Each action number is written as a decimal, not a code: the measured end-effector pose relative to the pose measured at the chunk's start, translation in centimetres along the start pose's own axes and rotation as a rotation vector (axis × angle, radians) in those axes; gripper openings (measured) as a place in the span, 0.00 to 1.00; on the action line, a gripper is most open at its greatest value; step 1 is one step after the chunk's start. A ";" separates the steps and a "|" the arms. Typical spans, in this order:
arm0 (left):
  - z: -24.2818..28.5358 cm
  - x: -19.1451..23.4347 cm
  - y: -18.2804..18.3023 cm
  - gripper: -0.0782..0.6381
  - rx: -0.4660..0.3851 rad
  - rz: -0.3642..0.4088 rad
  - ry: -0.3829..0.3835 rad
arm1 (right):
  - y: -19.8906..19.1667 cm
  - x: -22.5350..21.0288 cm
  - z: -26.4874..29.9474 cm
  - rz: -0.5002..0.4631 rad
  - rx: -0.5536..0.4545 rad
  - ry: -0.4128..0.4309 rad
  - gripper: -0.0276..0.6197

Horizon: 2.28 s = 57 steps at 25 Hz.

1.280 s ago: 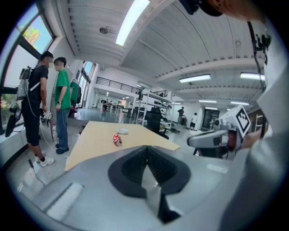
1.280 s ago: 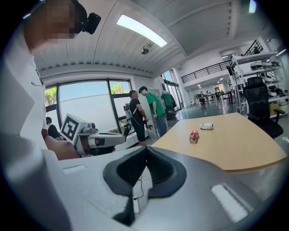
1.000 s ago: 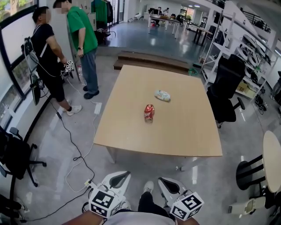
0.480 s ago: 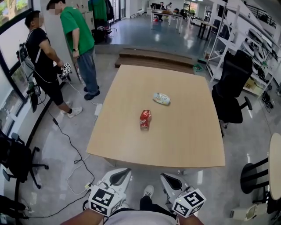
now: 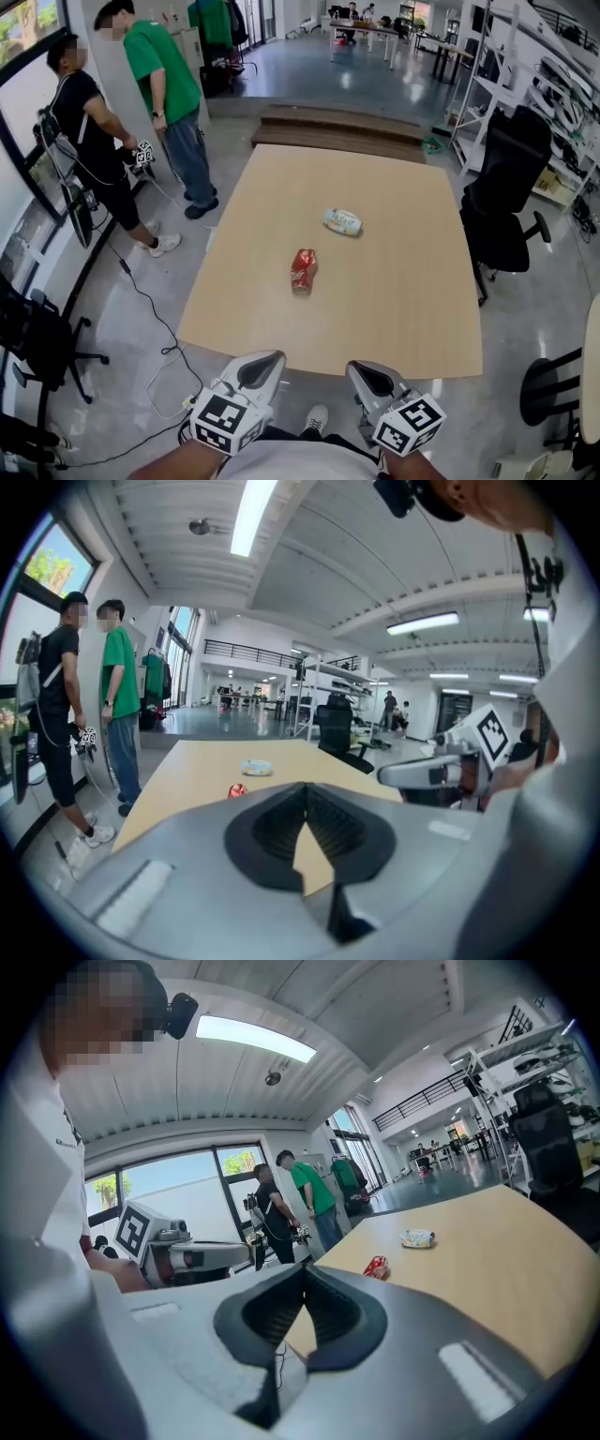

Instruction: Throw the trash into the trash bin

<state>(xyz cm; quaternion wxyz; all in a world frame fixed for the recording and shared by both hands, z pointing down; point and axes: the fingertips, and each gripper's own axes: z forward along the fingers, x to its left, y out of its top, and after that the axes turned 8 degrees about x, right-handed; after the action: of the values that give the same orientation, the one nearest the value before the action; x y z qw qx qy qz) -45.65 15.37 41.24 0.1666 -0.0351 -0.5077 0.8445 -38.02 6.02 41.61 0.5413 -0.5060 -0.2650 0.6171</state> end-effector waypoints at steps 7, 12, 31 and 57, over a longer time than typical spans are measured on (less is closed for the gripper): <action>0.5 1.1 0.0 0.12 0.040 0.030 0.032 | 0.2 -1.3 1.2 0.027 -0.004 0.011 0.05; 1.1 2.5 -0.2 0.12 0.055 0.041 0.035 | 0.1 -2.3 2.7 0.048 0.008 -0.012 0.05; 7.1 13.4 -1.5 0.12 0.128 0.064 -0.089 | -0.1 -7.4 15.3 0.180 0.205 -0.211 0.17; 12.5 21.4 -4.5 0.12 0.235 -0.122 -0.188 | -7.9 -16.1 26.4 0.203 0.646 -0.503 0.63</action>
<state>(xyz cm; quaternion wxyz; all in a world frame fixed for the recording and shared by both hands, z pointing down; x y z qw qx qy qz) -67.58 13.54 53.56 0.1725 0.0948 -0.4198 0.8860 -60.51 -1.08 63.15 0.5269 -0.1673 -0.1308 0.8230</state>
